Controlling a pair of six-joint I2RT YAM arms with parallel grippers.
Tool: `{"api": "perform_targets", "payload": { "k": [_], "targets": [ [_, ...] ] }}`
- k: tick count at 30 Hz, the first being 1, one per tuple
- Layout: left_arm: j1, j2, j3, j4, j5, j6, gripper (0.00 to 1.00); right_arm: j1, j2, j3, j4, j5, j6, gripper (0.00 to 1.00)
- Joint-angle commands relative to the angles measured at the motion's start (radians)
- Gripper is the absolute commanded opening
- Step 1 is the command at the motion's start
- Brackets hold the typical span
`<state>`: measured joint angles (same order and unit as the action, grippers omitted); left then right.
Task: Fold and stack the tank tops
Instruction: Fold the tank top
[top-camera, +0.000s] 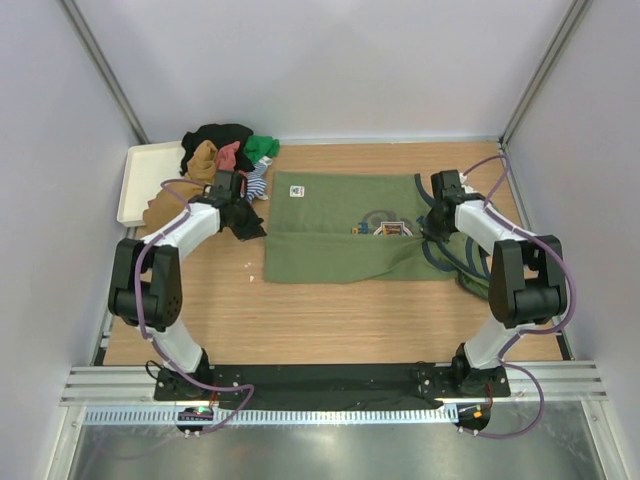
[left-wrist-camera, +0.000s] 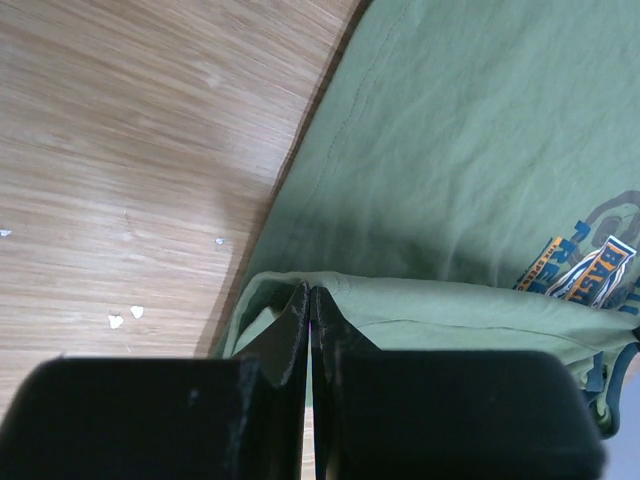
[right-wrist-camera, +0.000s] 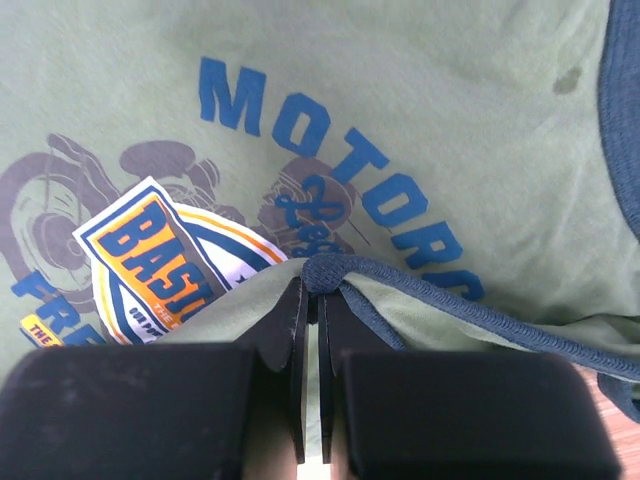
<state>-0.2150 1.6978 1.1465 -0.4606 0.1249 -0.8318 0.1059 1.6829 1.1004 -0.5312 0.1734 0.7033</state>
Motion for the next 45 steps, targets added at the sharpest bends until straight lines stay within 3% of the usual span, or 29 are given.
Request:
{"api": "perform_targets", "payload": {
  "k": [1,10,11,12,13,14,15,16,18,21,27,30,35,45],
  "targets": [
    [0.008,0.019,0.058,0.027,-0.002,0.019,0.0,-0.009,0.001,0.055,0.028,0.034,-0.024,0.07],
    [0.014,0.085,0.142,0.027,0.016,0.025,0.0,-0.014,0.046,0.087,0.036,0.037,-0.027,0.14],
    [0.016,0.092,0.15,0.025,0.018,0.026,0.0,-0.014,0.049,0.087,0.046,0.032,-0.028,0.2],
    [0.016,0.108,0.163,0.025,0.024,0.03,0.01,-0.015,0.052,0.085,0.054,0.017,-0.037,0.38],
    [0.017,0.112,0.17,0.025,0.027,0.033,0.04,-0.015,0.051,0.082,0.06,0.017,-0.042,0.42],
    [0.019,0.117,0.176,0.025,0.027,0.036,0.11,-0.018,0.047,0.073,0.072,0.018,-0.044,0.46],
    [0.02,0.118,0.179,0.025,0.024,0.04,0.17,-0.02,0.031,0.067,0.076,0.026,-0.042,0.57],
    [0.025,0.112,0.177,0.028,0.024,0.042,0.23,-0.025,0.02,0.059,0.08,0.028,-0.045,0.59],
    [0.028,0.086,0.168,0.027,0.021,0.052,0.44,-0.038,-0.021,0.039,0.074,0.032,-0.048,0.68],
    [0.026,0.043,0.131,0.027,0.012,0.06,0.54,-0.058,-0.101,0.001,0.05,0.041,-0.064,0.79],
    [0.0,-0.133,-0.043,0.051,0.027,0.057,0.57,-0.094,-0.309,-0.112,-0.047,0.109,-0.068,0.79],
    [-0.004,-0.237,-0.163,0.065,0.051,0.056,0.58,-0.184,-0.393,-0.186,-0.101,0.104,-0.077,0.77],
    [-0.021,-0.372,-0.307,0.071,0.078,0.065,0.64,-0.346,-0.541,-0.328,-0.125,-0.04,-0.108,0.77],
    [-0.05,-0.365,-0.436,0.14,0.107,0.048,0.6,-0.351,-0.644,-0.41,-0.087,-0.196,-0.034,0.73]
  ]
}}
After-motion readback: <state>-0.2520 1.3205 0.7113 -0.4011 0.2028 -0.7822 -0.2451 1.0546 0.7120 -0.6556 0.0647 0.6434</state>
